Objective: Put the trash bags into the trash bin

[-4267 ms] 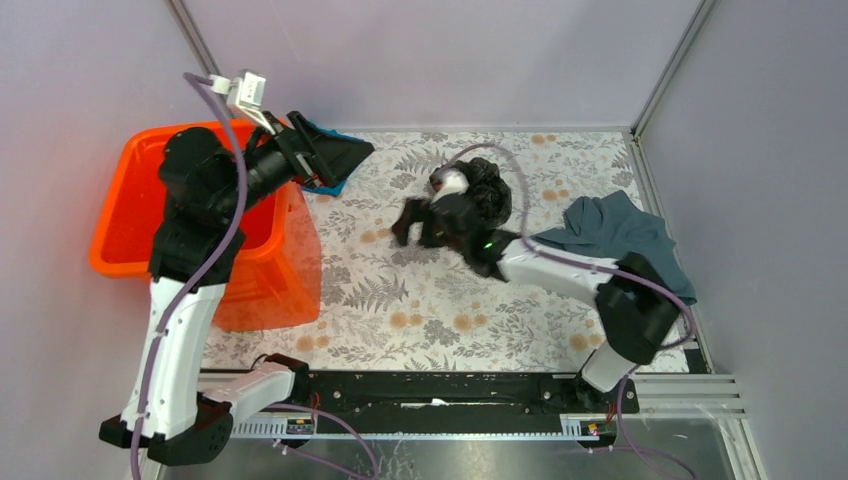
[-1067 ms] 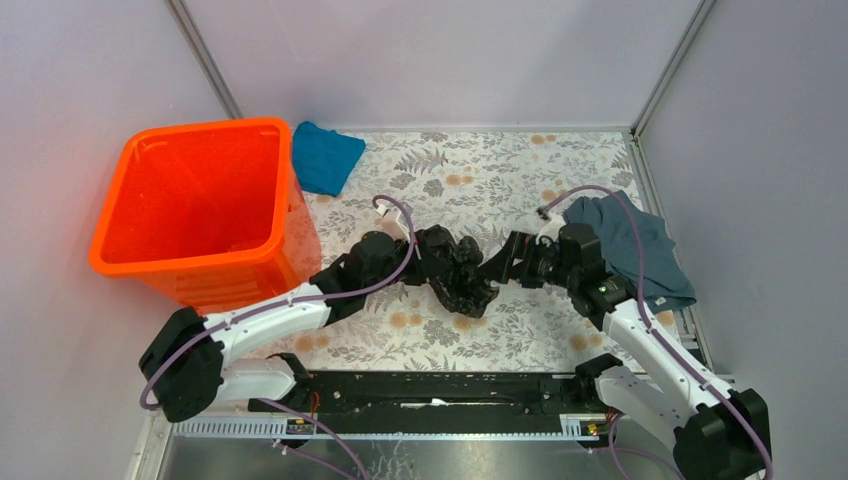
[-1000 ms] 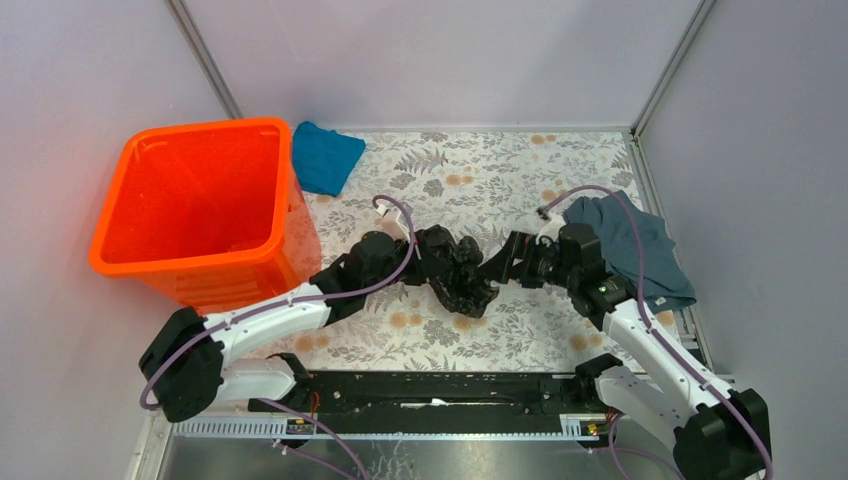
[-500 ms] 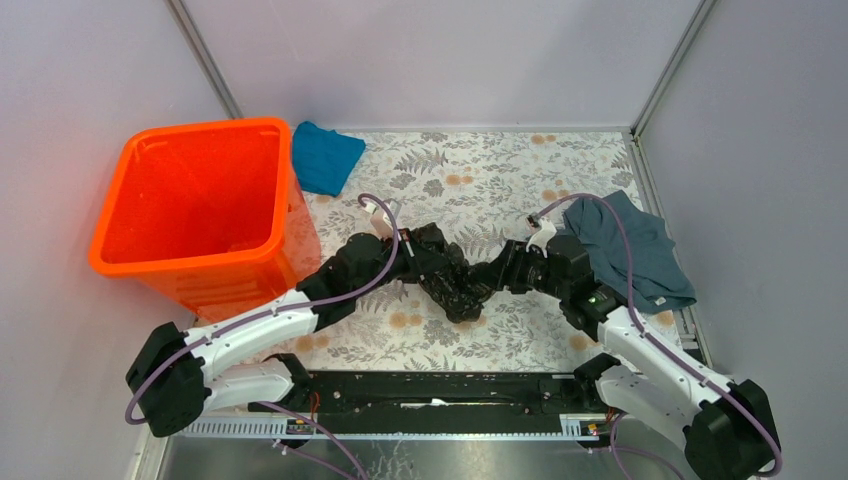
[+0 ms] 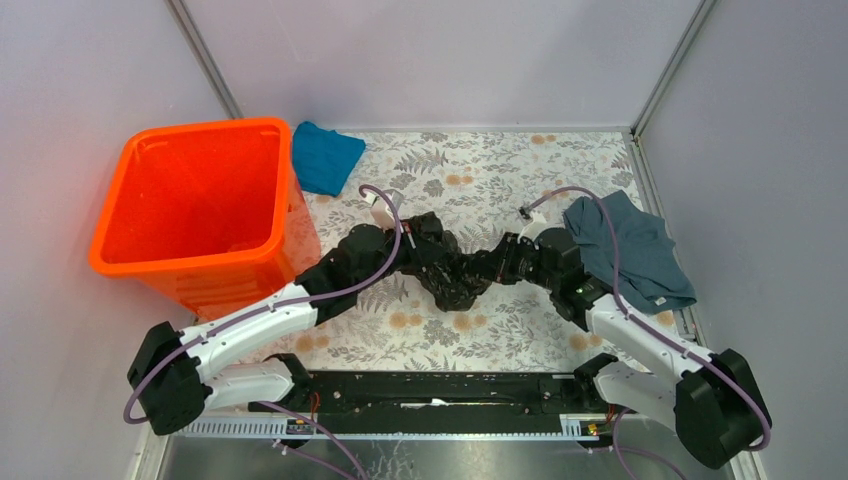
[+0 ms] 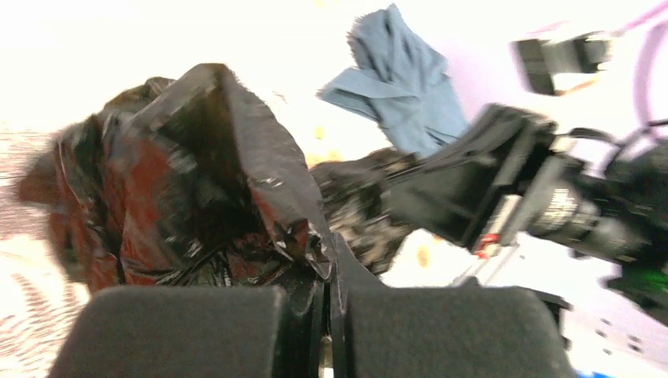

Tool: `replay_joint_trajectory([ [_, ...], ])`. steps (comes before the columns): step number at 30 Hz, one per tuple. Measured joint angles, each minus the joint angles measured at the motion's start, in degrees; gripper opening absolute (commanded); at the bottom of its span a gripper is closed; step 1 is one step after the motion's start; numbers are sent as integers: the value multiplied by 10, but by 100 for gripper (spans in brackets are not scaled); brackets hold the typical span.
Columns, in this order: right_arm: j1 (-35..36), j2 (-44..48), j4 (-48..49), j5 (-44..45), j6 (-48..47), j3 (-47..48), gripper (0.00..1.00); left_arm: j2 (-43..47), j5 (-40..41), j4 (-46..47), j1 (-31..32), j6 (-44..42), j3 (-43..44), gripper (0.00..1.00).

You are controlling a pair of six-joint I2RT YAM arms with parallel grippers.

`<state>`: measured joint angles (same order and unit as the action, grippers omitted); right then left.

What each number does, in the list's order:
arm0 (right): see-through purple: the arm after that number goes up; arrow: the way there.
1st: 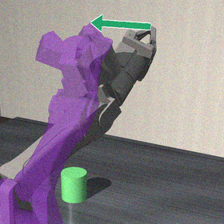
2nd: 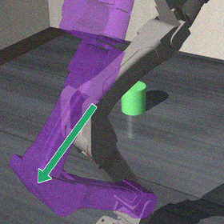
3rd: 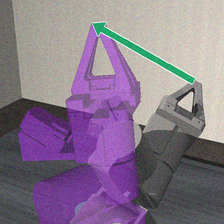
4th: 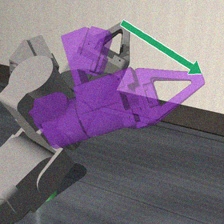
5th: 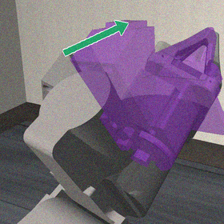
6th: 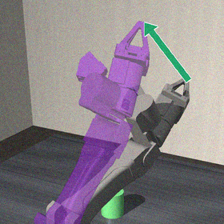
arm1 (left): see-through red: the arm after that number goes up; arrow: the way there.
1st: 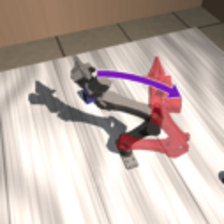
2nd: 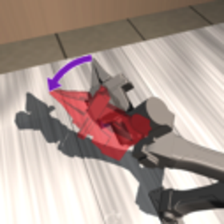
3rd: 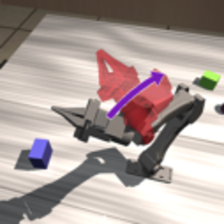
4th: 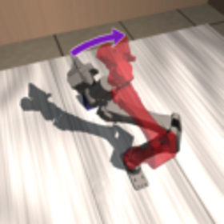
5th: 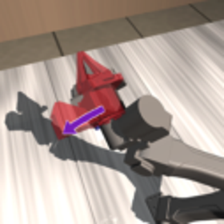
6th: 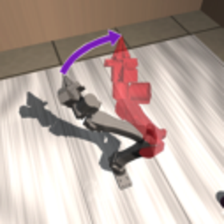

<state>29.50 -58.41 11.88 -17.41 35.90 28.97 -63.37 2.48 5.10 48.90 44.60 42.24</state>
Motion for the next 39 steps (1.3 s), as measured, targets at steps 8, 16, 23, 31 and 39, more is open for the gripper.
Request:
replay_joint_trajectory([
  [8,-2,134,-177,281,-56,63,0,75,120,-111,0,-70,1,0],
  [16,-4,201,-229,347,-82,62,0,157,160,-141,-7,-98,-11,0],
  [23,-4,200,-332,323,-133,157,3,114,152,-197,-7,-139,-11,0],
  [31,-5,224,-348,248,-143,281,0,102,111,-218,-7,-170,-6,39],
  [39,-5,136,-365,137,-177,287,0,111,12,-277,-8,-224,81,97],
])
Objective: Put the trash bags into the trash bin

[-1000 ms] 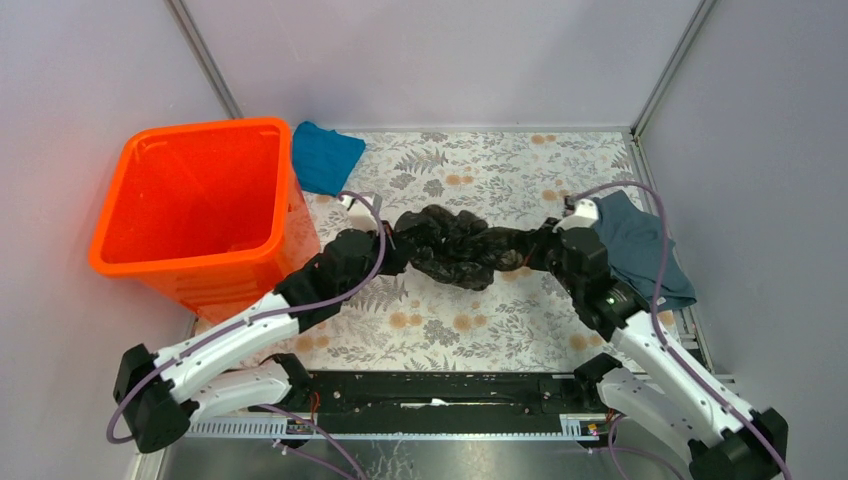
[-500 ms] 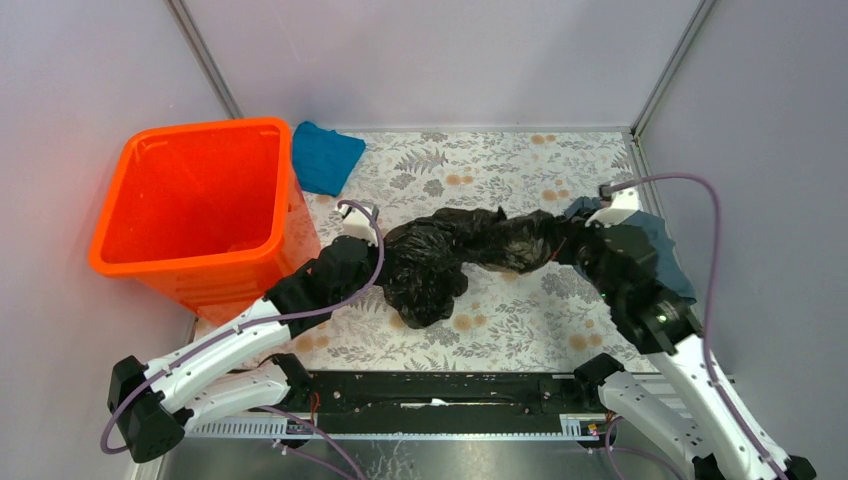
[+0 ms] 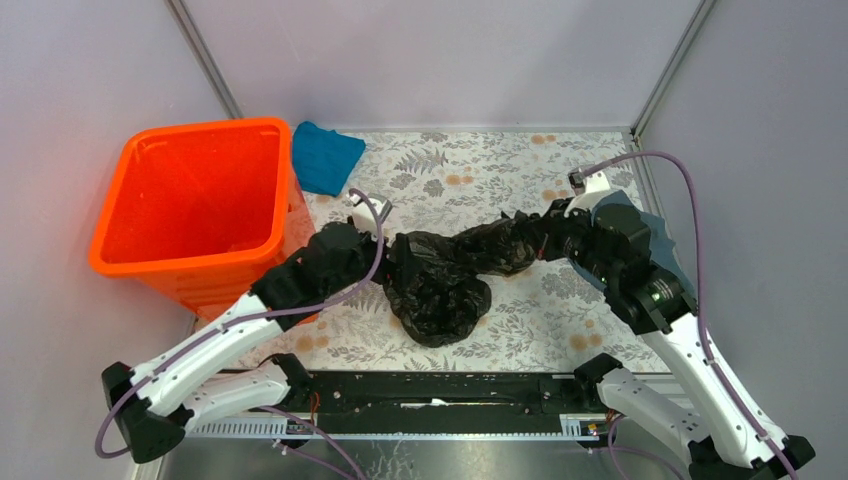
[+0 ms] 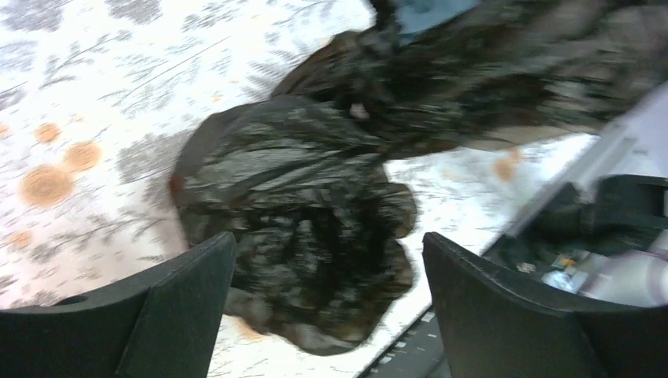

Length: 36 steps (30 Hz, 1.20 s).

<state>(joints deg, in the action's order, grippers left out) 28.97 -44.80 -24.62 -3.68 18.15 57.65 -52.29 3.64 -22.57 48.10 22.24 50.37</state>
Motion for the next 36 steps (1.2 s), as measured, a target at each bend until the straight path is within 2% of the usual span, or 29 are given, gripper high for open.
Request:
replay_joint_trajectory([
  [3,0,-34,3,-13,-2,45,0,27,-60,-12,0,-9,32,99],
  [6,0,-113,35,-36,8,157,0,48,-96,-18,0,-13,75,99],
  [12,0,-317,90,-122,61,478,0,59,-92,-49,0,-25,152,99],
  [15,0,-341,127,-154,83,541,0,70,-83,-67,0,-35,173,99],
  [17,0,-324,159,-170,95,530,0,80,-73,-78,0,-43,180,99],
  [20,0,-260,220,-196,112,430,0,93,-51,-88,0,-50,181,99],
  [24,0,-168,280,-232,136,177,0,110,-12,-93,0,-53,177,99],
  [27,0,-155,260,-252,155,-22,0,116,17,-96,0,-50,164,99],
  [30,-1,-160,130,-230,153,-144,0,108,43,-103,0,-40,151,99],
  [32,-1,-144,53,-208,132,-139,0,88,51,-103,0,-30,152,99],
  [34,-1,-120,3,-185,101,-80,0,57,52,-98,0,-23,155,99],
  [36,-1,-106,-3,-174,71,0,0,22,49,-89,0,-13,159,99],
])
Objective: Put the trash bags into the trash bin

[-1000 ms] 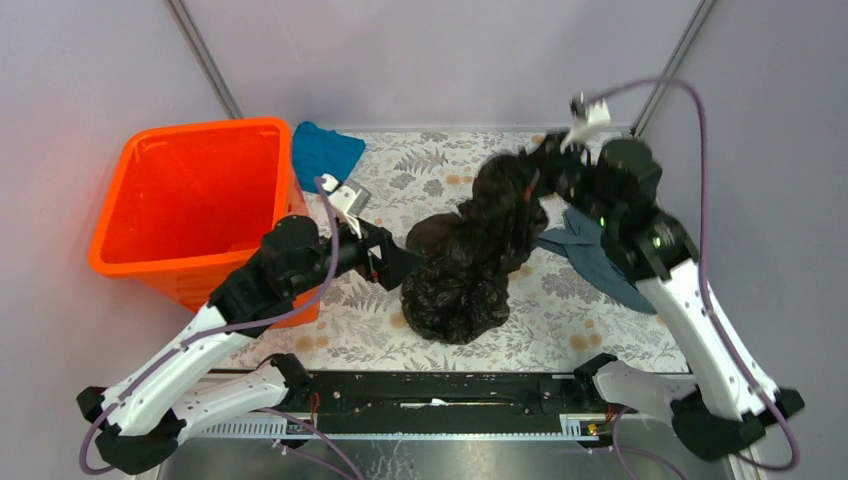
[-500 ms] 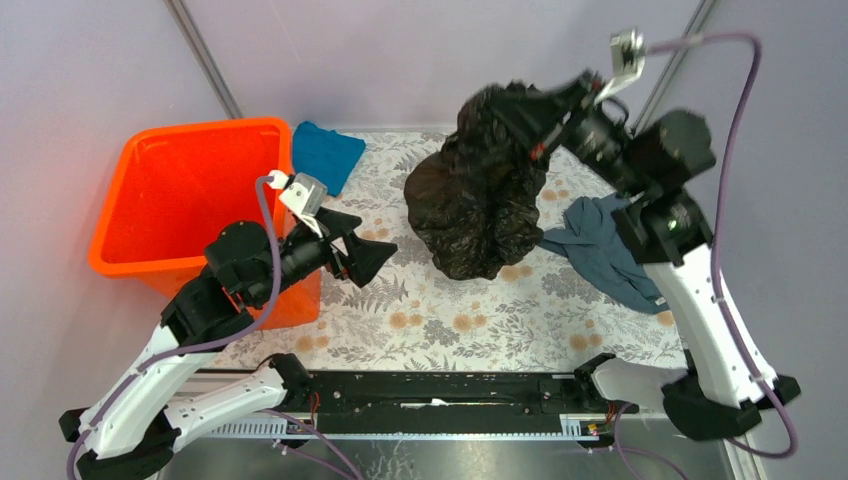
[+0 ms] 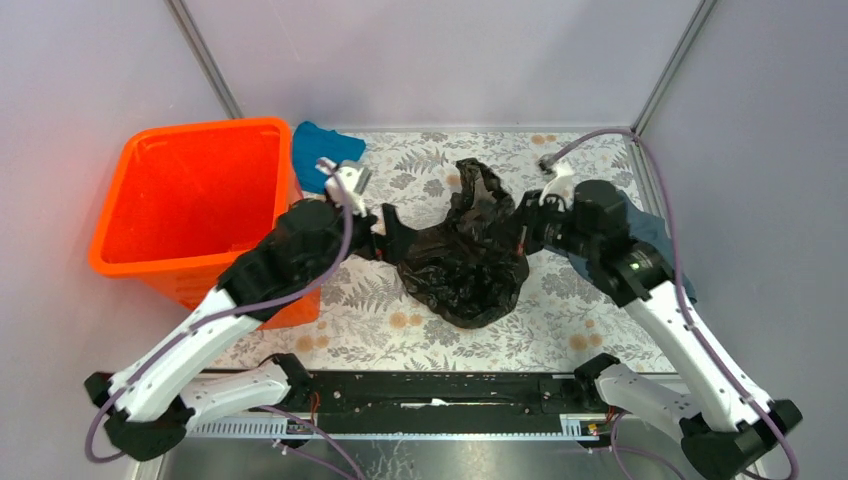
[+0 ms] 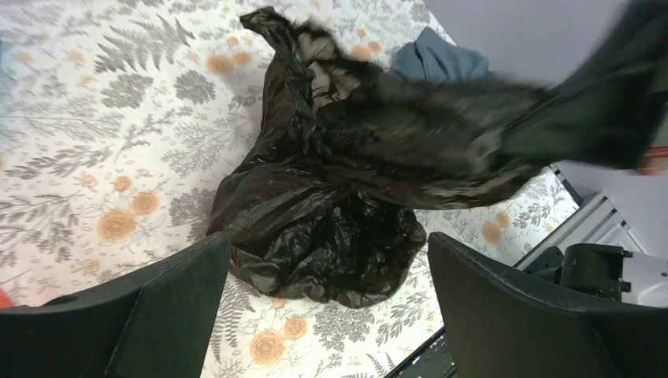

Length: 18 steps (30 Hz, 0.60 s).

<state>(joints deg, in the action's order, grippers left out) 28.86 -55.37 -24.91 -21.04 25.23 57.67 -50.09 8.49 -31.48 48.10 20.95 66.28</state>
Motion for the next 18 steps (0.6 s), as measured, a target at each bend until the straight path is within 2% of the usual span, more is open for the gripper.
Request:
replay_joint_trajectory([
  [2,0,10,27,-2,-21,44,0,-42,-8,16,0,12,3,99],
  [4,0,29,49,-13,-28,30,0,-82,-17,28,0,25,5,99],
  [8,0,51,77,-41,-9,-108,0,-174,-23,32,0,55,28,99],
  [12,0,64,53,-41,22,-223,0,-257,-12,32,-2,78,61,98],
  [18,0,140,61,-46,51,-258,0,-334,8,48,-16,95,92,90],
])
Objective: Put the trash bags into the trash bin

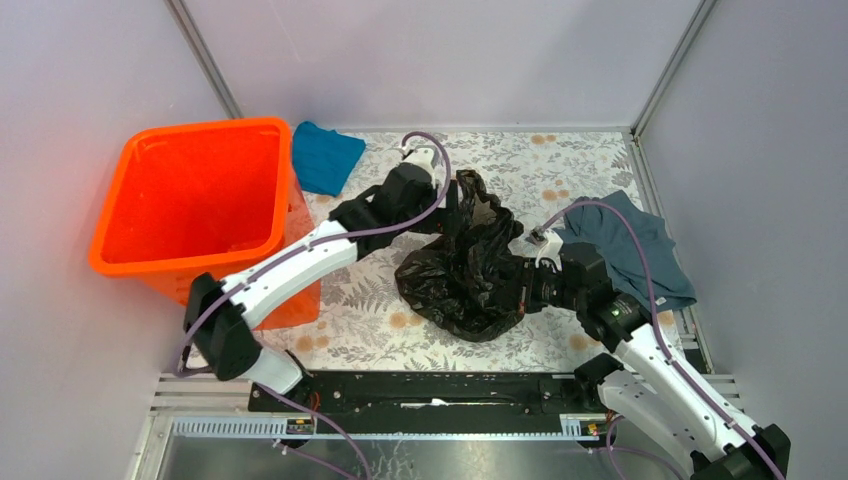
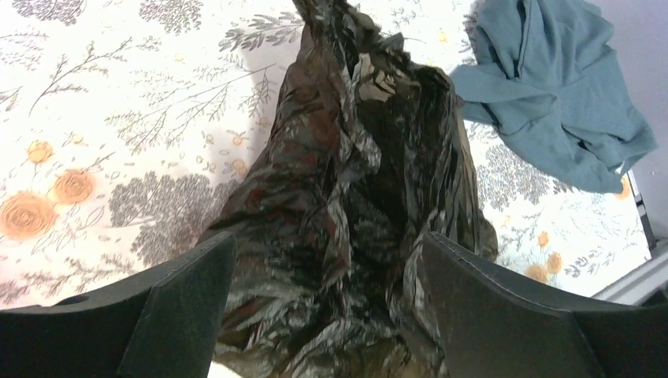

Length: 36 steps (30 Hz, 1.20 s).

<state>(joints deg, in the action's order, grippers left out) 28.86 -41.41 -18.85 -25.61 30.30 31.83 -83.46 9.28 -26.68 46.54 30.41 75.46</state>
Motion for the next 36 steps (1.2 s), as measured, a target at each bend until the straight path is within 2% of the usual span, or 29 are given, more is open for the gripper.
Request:
replay_joint_trajectory([
  [3,0,9,9,-4,6,-8,0,-47,-8,21,-6,1,23,96],
  [5,0,5,11,-5,7,-10,0,-78,-16,33,-6,0,35,95],
  [11,0,4,11,-5,7,-11,0,-180,-12,41,-5,-13,77,71],
  [13,0,5,9,-4,7,-11,0,-195,-3,39,-5,-17,77,55],
  [16,0,13,3,1,7,-11,1,-201,9,34,-4,-27,77,13],
  [17,0,15,2,3,8,-11,3,-201,12,36,-4,-26,77,2],
  [21,0,23,-2,17,17,-12,11,-193,52,39,-4,-56,75,0],
  [24,0,24,-2,28,28,-16,16,-146,84,41,-5,-84,57,0],
  [27,0,19,5,35,43,-27,25,-64,93,49,-12,-110,54,0],
  [31,0,-18,36,35,61,-33,30,59,83,84,-23,-139,71,0],
  [33,0,-45,49,36,65,-26,38,120,64,111,-24,-146,72,0],
  [36,0,-75,56,40,66,-1,41,197,36,151,-24,-150,47,0],
])
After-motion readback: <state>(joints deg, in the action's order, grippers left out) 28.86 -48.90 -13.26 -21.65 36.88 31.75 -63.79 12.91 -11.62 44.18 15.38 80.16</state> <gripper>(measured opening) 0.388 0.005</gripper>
